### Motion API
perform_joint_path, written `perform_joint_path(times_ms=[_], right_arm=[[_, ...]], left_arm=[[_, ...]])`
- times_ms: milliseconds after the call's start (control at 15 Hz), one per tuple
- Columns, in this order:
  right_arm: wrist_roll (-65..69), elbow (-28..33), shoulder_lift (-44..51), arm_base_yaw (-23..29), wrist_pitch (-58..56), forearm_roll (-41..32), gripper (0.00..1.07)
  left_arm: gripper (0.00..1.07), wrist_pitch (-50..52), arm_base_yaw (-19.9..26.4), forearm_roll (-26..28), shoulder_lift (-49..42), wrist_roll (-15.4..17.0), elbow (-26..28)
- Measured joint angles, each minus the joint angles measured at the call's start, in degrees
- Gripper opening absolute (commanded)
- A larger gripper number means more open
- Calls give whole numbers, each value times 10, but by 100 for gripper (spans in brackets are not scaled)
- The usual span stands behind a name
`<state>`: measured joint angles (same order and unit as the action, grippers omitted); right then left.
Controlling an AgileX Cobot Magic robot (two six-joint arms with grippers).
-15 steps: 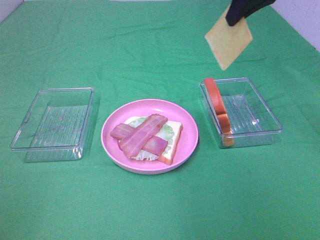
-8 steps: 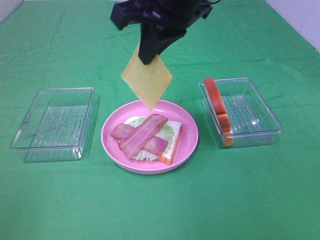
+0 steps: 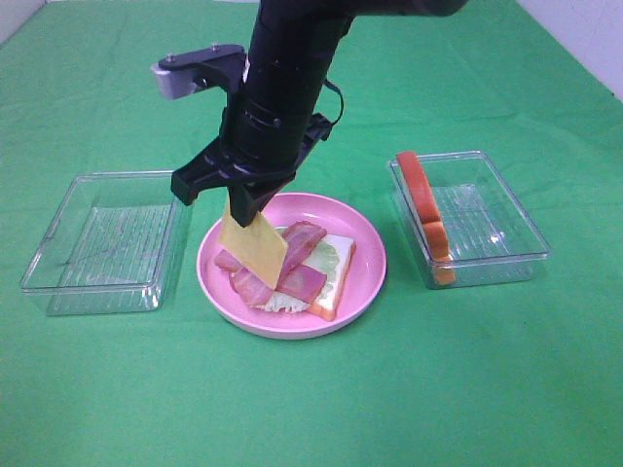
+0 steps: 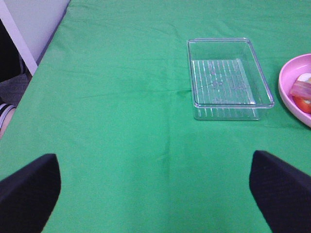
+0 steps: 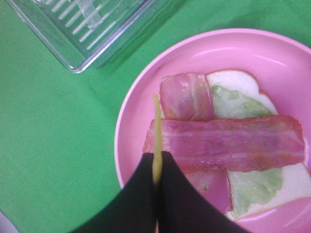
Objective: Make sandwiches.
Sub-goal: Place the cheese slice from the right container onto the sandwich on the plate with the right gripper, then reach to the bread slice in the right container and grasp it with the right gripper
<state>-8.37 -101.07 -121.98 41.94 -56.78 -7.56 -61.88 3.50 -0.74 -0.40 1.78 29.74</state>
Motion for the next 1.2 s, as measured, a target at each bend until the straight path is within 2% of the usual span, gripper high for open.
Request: perform_joint_path(times_ms=[200, 467, 667, 733, 867, 933, 1200], right_arm=[[0, 0, -31, 0, 10, 6, 0], [-1, 0, -51, 0, 29, 113, 0], [-1, 0, -57, 0, 34, 120, 2], [-1, 0, -58, 0, 34, 120, 12], [-1, 0, -58, 0, 35, 120, 44], [-1, 0, -58, 0, 34, 121, 95], [-1, 0, -57, 0, 21, 122, 97]], left_arm=[[101, 0, 0, 0, 0, 0, 0], [101, 0, 0, 0, 0, 0, 0], [101, 0, 0, 0, 0, 0, 0], [101, 0, 0, 0, 0, 0, 0], [101, 0, 0, 0, 0, 0, 0], [101, 0, 0, 0, 0, 0, 0], [101, 0, 0, 0, 0, 0, 0]])
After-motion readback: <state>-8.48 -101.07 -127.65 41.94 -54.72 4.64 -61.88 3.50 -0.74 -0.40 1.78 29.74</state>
